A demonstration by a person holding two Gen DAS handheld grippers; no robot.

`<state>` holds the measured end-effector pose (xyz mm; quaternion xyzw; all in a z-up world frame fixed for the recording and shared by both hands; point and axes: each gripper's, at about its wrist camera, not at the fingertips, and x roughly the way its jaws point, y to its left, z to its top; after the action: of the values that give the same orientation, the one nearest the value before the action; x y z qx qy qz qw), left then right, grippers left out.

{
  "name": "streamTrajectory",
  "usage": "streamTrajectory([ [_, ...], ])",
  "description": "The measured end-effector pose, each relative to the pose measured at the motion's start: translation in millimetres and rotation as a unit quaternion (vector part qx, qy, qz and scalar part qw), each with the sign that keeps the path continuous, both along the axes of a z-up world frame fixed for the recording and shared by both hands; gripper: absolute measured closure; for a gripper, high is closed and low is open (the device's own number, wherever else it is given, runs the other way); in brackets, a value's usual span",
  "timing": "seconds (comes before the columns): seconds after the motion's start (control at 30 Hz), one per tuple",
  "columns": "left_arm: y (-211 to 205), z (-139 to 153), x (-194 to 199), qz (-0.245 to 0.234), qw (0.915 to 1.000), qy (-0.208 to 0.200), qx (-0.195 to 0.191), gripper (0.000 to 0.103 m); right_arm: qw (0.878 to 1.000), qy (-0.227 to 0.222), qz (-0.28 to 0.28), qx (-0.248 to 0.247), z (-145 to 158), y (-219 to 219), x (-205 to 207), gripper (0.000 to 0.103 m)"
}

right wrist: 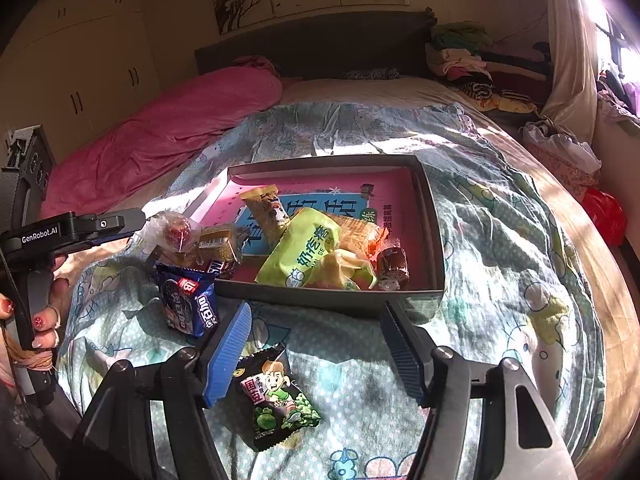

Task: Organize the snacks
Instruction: 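Lower both bags into the tray and open both grippers, then move the left gripper over the Oreo pack while the right gripper moves over the dark green snack pack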

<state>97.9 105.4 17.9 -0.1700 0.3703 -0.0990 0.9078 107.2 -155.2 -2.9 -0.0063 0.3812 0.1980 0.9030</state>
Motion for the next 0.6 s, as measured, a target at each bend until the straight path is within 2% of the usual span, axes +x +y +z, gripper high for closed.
streamTrajectory([
  [0.33,-6.4,-0.3,-20.5,-0.023,0.9997,0.002,0.012,0.035,0.998,0.047,0.040,-0.013,-24.4,15.3,-8.5,0.036],
  [0.5,-26.4,-6.2,-28.3,-0.056,0.9983,0.015,0.005,0.035,0.995,0.076,0.060,-0.027,-40.9,23.8,-10.4,0.036],
  [0.6,-41.0,-12.8,-29.0,-0.076,0.9967,0.027,0.009,0.035,0.993,0.076,0.074,-0.044,-47.0,30.8,-14.3,0.036],
])
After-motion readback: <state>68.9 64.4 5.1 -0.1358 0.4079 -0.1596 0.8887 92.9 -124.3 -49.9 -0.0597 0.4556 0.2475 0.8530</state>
